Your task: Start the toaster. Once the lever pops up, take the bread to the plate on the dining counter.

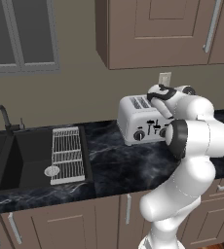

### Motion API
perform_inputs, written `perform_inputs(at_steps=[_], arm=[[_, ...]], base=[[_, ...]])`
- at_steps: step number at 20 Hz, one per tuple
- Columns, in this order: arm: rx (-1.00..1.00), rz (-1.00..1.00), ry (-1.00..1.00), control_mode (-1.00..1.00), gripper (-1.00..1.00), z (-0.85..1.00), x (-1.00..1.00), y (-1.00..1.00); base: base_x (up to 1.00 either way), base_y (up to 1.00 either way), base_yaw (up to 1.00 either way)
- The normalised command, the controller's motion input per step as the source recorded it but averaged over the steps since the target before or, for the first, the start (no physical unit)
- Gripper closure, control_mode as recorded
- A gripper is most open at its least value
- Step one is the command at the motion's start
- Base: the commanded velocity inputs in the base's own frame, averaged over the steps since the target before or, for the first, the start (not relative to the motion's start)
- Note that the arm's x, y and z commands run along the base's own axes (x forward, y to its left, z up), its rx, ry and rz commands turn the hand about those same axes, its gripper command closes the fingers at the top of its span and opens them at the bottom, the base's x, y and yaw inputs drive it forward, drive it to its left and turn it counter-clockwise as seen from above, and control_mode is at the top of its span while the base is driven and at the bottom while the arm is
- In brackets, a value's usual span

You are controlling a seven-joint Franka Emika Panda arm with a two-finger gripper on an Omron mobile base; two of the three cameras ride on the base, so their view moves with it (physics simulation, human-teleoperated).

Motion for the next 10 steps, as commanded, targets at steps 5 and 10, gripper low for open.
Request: perform_inputs(at_steps=[5, 10], arm=[[0.0, 0.0, 0.0, -1.0, -1.0, 0.0, 0.0, 0.0], [0.0, 0.0, 0.0, -1.0, -1.0, 0.0, 0.0, 0.0]], base=[[0.0, 0.0, 0.0], [0.0, 0.0, 0.0]])
